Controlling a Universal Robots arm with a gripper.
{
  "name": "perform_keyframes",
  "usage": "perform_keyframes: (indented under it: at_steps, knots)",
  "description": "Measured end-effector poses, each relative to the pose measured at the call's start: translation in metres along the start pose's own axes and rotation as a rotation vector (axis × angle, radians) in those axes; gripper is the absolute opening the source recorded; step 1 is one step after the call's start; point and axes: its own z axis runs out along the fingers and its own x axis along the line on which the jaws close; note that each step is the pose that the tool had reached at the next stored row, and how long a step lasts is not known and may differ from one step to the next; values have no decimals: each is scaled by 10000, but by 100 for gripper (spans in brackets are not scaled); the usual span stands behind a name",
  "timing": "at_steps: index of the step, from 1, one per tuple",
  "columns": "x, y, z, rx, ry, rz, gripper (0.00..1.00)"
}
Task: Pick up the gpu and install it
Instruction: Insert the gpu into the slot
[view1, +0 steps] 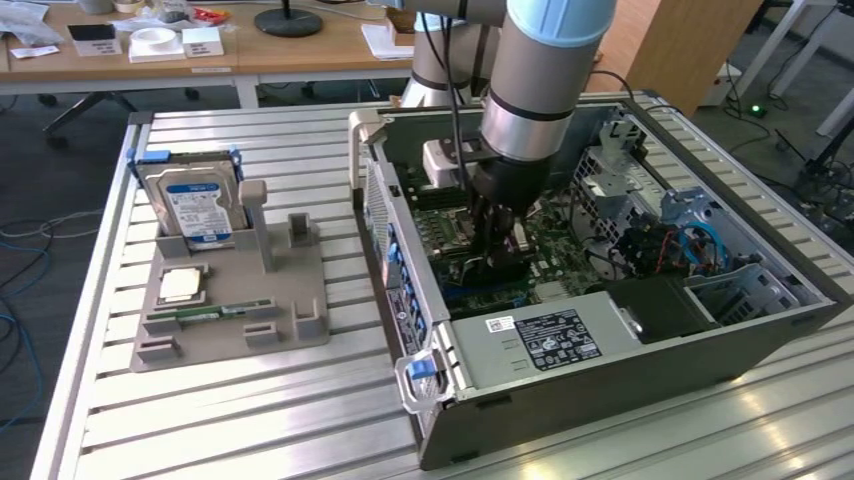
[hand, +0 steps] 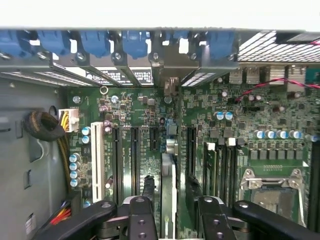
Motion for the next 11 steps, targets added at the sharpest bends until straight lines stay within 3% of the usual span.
perform_keyframes:
  at_steps: [8,11]
  knots:
    - [-8,-4,-346,0,0,1,39]
    - [-9,-5,-428,0,0,1,39]
